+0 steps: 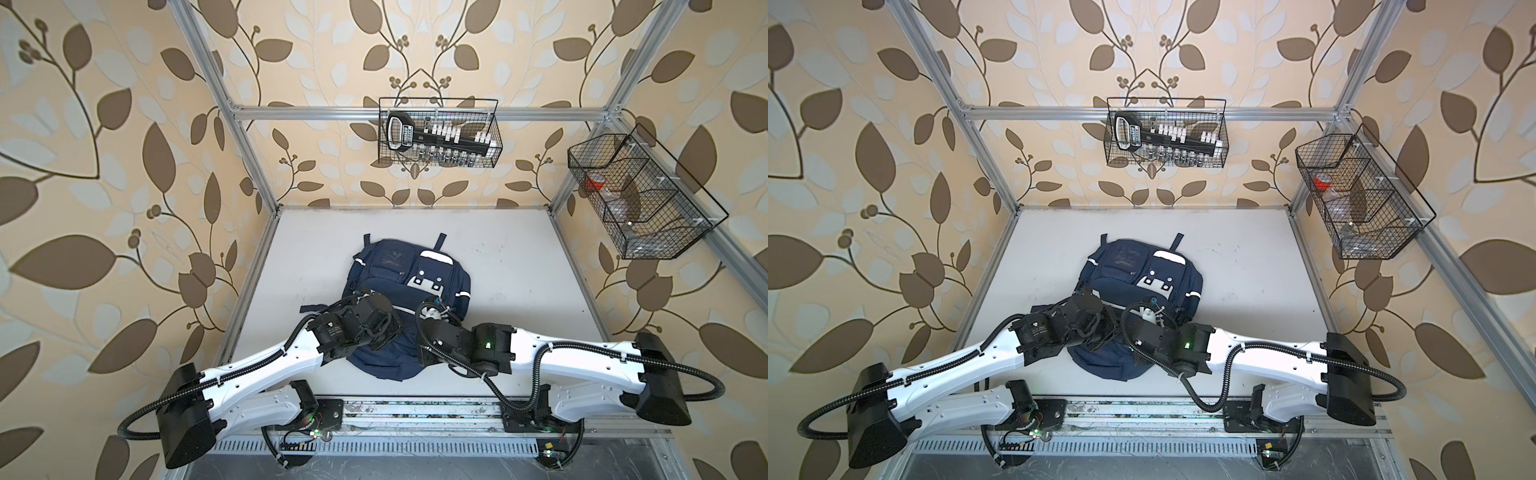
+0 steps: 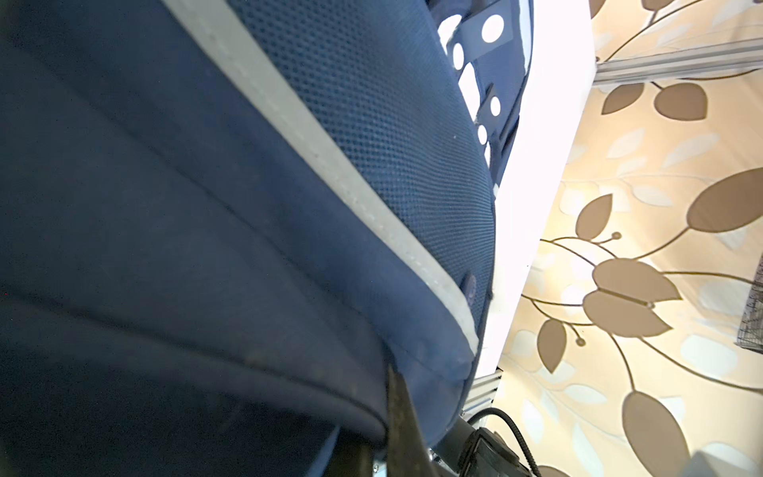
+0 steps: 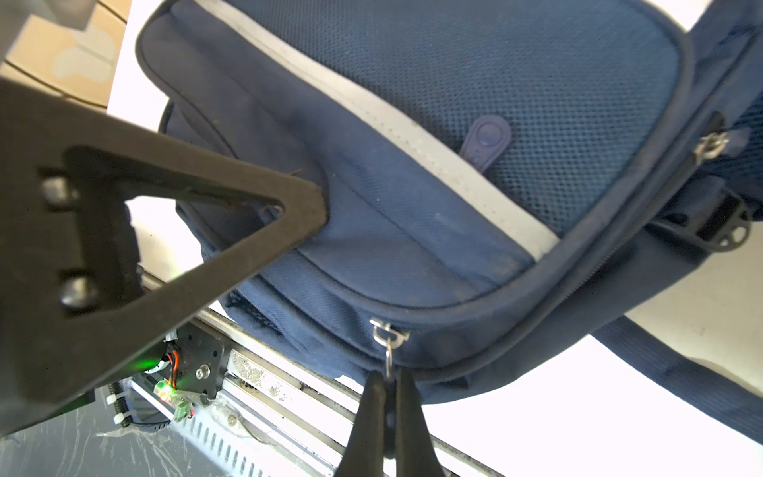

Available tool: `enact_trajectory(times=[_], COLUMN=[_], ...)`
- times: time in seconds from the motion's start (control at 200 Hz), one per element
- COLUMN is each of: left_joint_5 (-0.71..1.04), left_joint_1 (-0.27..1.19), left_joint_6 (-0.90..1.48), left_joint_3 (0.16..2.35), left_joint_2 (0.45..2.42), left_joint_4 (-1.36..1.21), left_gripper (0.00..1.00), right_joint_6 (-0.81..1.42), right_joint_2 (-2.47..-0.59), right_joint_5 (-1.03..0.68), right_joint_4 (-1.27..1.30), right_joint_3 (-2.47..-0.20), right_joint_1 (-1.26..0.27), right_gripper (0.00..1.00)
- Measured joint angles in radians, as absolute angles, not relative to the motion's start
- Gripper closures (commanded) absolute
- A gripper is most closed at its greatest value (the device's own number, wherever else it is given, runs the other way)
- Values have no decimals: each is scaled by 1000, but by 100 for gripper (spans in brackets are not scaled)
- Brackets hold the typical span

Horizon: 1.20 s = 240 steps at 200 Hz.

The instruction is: Pack the student bag

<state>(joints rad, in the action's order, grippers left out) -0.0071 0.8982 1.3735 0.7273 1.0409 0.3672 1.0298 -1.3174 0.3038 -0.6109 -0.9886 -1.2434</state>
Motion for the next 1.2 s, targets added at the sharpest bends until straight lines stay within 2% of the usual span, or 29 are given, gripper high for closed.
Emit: enact_trajectory(times=[0.14,0.355,0.68,0.94,1.2], left_joint_5=[-1,1,19,50,166], left_joint_1=[898,898,888,855,768], left_joint_6=[1372,1368,1367,1363,1351], left_joint_3=[727,706,664,635,623], left_joint_2=[1037,1025,1015,1031,1156], left_joint_4=[348,293,220,166,51], left_gripper=[100,100,100,100,100], right_joint_6=[1035,1006,873,817,794], right_joint_2=[-1263,-1148,-1159,-1187,-1240], right_joint_5=[304,249,149,138,187], right_joint_4=[-645,-655,-638,-617,-599], right_joint_3=[-966,-896,-878,-878,-880], right_joint_1=[-1212,-1080,-899,-876,-857], right_gripper=[100,100,100,100,100])
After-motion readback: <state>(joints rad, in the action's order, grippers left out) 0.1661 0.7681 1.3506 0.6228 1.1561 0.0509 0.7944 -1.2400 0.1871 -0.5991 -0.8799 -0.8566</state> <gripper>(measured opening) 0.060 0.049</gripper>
